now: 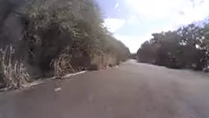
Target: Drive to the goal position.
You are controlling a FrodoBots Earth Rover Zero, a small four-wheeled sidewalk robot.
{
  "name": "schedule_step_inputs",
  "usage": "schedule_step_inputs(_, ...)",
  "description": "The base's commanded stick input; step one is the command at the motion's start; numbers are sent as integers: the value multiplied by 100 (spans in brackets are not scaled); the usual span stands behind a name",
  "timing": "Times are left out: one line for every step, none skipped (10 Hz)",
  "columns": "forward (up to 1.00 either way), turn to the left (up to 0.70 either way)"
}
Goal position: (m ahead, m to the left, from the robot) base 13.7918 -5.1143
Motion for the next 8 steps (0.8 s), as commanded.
schedule_step_inputs(50, 0)
schedule_step_inputs(50, -50)
schedule_step_inputs(50, -50)
schedule_step_inputs(50, -49)
schedule_step_inputs(50, -46)
schedule_step_inputs(50, 0)
schedule_step_inputs(50, 0)
schedule_step_inputs(50, 0)
